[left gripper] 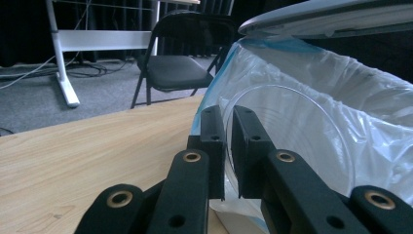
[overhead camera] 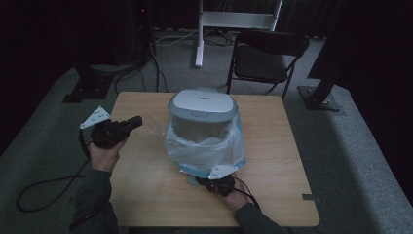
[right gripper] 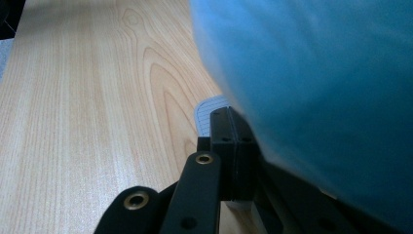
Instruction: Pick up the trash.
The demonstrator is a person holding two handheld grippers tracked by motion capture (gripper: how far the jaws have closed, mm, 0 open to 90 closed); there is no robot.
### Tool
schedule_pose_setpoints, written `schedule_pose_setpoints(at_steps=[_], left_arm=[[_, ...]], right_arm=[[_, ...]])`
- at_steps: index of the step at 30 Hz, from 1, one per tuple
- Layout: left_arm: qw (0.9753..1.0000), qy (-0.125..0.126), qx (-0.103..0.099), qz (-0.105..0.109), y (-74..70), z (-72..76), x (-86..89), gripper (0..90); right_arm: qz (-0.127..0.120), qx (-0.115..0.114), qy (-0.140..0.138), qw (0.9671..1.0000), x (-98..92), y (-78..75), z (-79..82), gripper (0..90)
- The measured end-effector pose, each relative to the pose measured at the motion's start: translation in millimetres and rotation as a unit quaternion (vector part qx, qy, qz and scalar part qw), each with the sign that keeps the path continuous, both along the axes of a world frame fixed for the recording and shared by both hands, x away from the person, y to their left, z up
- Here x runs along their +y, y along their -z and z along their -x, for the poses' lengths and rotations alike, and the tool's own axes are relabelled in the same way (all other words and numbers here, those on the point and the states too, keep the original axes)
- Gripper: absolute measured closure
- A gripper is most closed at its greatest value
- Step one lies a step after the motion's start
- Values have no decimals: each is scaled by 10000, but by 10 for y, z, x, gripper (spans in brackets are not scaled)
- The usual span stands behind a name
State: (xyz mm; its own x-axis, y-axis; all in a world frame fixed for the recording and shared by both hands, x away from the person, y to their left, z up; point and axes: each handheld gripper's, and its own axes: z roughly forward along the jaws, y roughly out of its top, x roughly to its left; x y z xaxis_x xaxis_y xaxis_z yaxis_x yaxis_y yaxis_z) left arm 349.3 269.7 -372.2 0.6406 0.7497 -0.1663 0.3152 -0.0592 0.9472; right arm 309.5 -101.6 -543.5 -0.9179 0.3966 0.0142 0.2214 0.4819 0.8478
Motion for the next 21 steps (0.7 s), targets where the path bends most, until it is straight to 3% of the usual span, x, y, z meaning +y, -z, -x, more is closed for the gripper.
schedule_pose_setpoints(at_steps=[12, 13, 16, 21], left_arm=[[9991, 335, -14, 269, -62, 44, 76, 847], [9983, 381, -80, 427, -79, 62, 105, 847], [9970, 438, -193, 606, -111, 87, 137, 847], [9953, 521, -423, 694, -174, 126, 117, 847]], right_arm=[[-1, 7, 0, 10000, 0, 0, 1, 900], [-2, 7, 0, 10000, 0, 0, 1, 900], [-3, 12, 1, 10000, 0, -1, 2, 900], [-8, 23, 2, 10000, 1, -1, 1, 900]])
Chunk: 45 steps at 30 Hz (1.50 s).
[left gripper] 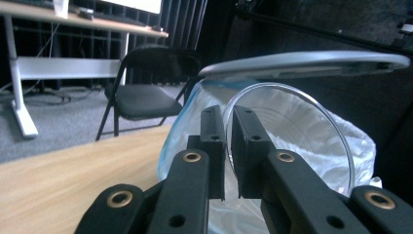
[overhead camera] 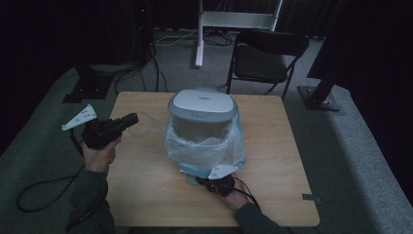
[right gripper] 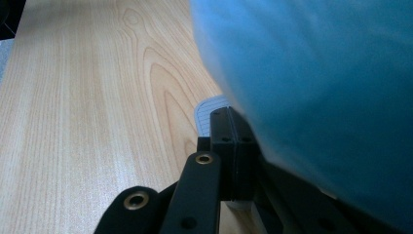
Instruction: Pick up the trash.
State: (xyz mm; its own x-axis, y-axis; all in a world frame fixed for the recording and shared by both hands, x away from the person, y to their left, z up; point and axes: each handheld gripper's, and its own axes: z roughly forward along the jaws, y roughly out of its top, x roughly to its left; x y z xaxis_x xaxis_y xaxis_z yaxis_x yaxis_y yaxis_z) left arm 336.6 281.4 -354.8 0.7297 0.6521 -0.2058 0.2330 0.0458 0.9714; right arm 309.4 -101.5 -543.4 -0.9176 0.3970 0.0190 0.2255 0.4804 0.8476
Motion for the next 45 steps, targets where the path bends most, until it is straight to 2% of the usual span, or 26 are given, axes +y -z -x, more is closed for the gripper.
schedule_pose_setpoints(at_steps=[7, 14, 24, 35, 45], left_arm=[[9996, 81, -255, 58, -61, 22, -61, 847], [9989, 168, -408, 124, -69, 26, -108, 847], [9973, 135, -673, 255, -160, 79, -98, 847], [9953, 254, -852, 382, -233, 106, -209, 846], [9946, 361, -857, 463, -168, 108, -277, 847]], right_arm=[[3, 1, -1, 10000, 0, 0, 0, 900], [10, -6, -15, 10000, -2, 0, -1, 900], [11, -4, -21, 10000, -2, -1, -1, 900], [3, 2, -32, 10000, -2, 0, -2, 900], [2, 6, -37, 10000, -1, 0, -1, 900]])
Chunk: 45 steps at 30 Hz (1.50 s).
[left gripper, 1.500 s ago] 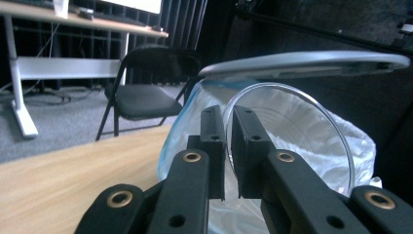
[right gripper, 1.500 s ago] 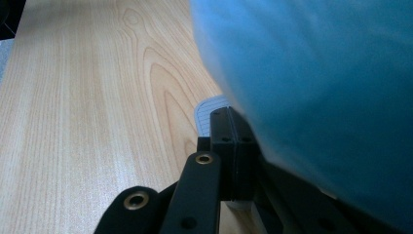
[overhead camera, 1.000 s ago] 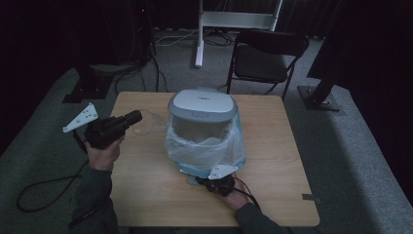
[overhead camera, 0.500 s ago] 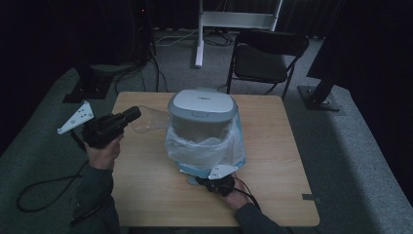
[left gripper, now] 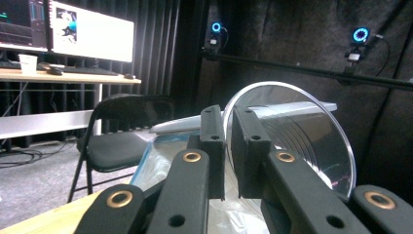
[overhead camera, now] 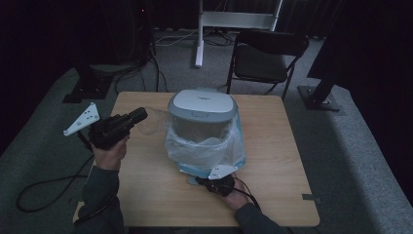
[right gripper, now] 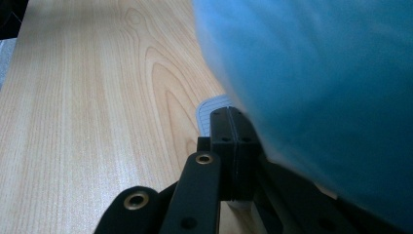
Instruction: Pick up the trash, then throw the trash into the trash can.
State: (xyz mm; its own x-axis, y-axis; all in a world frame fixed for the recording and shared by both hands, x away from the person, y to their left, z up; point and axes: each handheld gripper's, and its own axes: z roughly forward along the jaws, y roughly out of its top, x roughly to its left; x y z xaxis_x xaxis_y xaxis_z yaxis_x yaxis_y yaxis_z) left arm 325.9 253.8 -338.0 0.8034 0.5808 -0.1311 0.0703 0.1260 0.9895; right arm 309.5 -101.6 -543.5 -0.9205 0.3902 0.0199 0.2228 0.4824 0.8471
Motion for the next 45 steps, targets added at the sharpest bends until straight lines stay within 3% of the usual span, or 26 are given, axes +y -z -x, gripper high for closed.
schedule_pose_setpoints(at_steps=[23, 35, 45], left_arm=[[9999, 90, -105, 76, 31, 51, -5, 847], [9992, 190, -319, 140, 48, 77, -92, 847], [9989, 261, -286, -255, 117, 37, -284, 845]], right_arm=[[2, 0, -7, 10000, 0, 0, 0, 900], [0, 3, -14, 10000, 0, 0, 0, 900], [2, 3, -16, 10000, -1, 0, -1, 900]])
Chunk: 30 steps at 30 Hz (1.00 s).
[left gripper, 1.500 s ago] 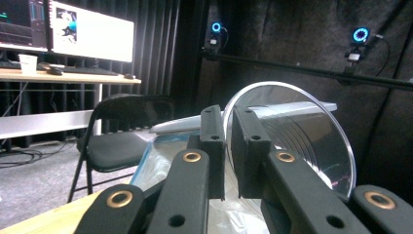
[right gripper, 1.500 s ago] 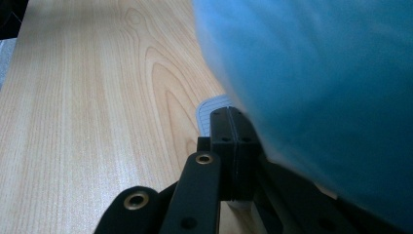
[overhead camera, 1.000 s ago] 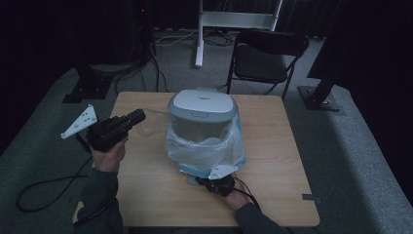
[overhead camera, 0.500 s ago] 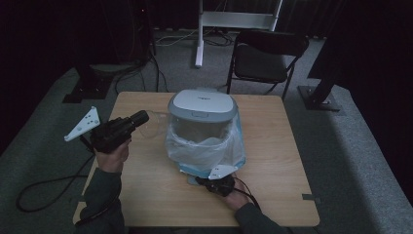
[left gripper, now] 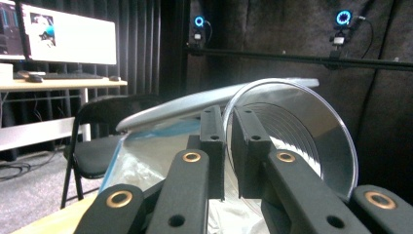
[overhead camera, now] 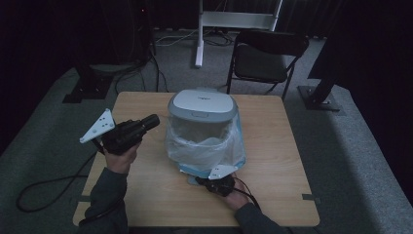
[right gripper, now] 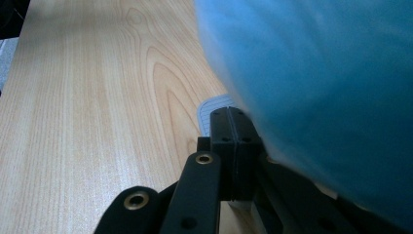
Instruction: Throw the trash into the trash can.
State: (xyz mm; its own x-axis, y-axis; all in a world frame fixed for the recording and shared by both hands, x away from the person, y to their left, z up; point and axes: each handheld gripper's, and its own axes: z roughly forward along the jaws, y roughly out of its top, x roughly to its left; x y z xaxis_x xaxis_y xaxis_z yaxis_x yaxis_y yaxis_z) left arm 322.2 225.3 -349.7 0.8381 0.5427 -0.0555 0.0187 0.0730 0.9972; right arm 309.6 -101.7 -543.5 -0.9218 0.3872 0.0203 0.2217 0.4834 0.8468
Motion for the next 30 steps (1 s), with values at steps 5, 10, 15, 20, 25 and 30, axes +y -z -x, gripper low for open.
schedule_pose_setpoints(at_steps=[5, 10, 15, 20, 25, 30], left_arm=[[9999, -3, 95, -113, 27, -40, -108, 845], [9996, 13, 163, -244, 47, -75, -237, 844], [9993, 39, 247, -291, 70, -113, -337, 843], [9990, 19, 318, -306, 77, -140, -382, 842], [9987, -5, 405, -296, 79, -167, -399, 841], [9986, -47, 459, -271, 78, -188, -425, 840]], right_arm=[[-2, 4, -2, 10000, 0, 0, 0, 900], [0, 0, 0, 10000, 0, 0, 0, 900], [-1, -2, 0, 10000, 0, 0, 1, 900], [1, -2, -1, 10000, -1, 0, 1, 900], [1, -10, -1, 10000, -1, 0, 1, 900], [1, -7, -1, 10000, 0, 0, 1, 900]])
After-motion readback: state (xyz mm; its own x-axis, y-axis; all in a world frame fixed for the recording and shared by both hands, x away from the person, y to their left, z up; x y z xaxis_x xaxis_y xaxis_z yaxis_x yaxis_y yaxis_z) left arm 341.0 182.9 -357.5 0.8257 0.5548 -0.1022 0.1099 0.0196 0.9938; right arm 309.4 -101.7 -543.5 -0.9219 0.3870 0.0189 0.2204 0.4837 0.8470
